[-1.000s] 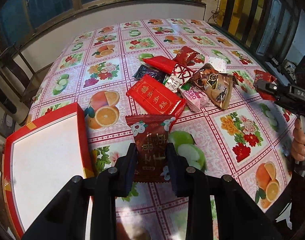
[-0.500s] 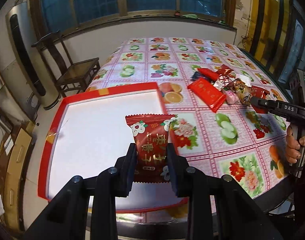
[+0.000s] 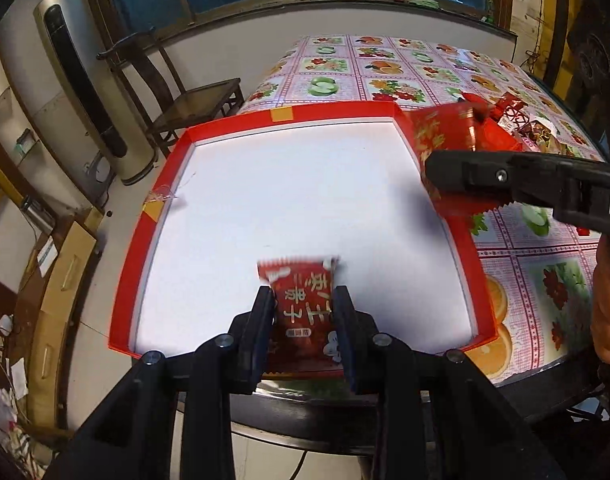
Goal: Organize snacks
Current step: 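Carry the red packet into the white gift box and open the left gripper, then grasp the long red gold-lettered packet with the left gripper while the right grasps the brown bag, then lift the long red packet with the left gripper while the right lifts the brown bag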
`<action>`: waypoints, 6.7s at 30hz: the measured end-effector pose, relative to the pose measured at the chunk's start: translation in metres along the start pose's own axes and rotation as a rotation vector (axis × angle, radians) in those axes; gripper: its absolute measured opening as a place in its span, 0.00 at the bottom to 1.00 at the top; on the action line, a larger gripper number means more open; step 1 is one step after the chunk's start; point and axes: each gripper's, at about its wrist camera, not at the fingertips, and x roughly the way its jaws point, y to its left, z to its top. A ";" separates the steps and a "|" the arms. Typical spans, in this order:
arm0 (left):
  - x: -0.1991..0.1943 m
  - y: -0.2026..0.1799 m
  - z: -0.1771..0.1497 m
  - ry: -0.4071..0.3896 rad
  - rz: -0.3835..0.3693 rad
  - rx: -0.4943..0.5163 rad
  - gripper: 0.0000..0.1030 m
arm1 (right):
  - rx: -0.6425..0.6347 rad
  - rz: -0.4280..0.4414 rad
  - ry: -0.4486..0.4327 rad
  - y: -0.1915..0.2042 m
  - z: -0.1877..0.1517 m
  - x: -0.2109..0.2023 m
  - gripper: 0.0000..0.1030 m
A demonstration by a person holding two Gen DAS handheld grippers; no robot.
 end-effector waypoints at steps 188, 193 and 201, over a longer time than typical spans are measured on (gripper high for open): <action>0.058 -0.217 0.060 0.000 -0.289 0.004 0.45 | 0.527 -0.345 -0.250 -0.260 -0.017 -0.152 0.34; 0.055 -0.214 0.060 -0.003 -0.304 -0.016 0.44 | 0.529 -0.292 -0.285 -0.259 -0.016 -0.158 0.34; 0.034 -0.201 0.068 -0.062 -0.282 -0.039 0.44 | 0.484 -0.246 -0.343 -0.246 -0.012 -0.165 0.34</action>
